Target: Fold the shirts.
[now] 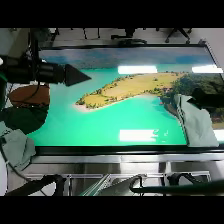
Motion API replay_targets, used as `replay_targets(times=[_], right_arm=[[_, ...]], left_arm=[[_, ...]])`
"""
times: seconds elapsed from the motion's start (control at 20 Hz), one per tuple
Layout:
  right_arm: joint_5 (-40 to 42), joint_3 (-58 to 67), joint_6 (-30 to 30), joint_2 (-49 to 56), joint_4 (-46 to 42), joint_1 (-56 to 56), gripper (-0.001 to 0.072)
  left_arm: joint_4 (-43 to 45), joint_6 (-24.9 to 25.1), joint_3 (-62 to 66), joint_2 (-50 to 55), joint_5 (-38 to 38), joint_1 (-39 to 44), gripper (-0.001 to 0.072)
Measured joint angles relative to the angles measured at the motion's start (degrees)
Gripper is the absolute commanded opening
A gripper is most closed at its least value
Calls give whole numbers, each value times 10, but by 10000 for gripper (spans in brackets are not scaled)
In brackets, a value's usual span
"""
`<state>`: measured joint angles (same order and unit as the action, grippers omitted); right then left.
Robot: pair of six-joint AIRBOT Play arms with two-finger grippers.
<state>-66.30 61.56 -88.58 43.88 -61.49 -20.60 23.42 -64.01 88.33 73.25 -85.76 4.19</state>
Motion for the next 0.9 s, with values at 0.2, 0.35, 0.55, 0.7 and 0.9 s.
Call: replay_targets(times=[0.2, 0.35, 0.55, 0.7, 0.9], right_arm=[[14, -53, 2, -29, -21, 95, 14], [19, -69, 3, -36, -30, 122, 14], [19, -76, 3, -39, -31, 133, 14], [17, -78, 3, -40, -32, 136, 14], [16, -78, 3, -40, -32, 137, 14]], left_arm=[[57, 3, -181, -110, 63, 14, 14], [73, 5, -269, -169, 101, 22, 15], [80, 5, -321, -209, 127, 26, 18], [82, 5, -333, -219, 134, 26, 19], [83, 5, -339, -224, 138, 26, 19]])
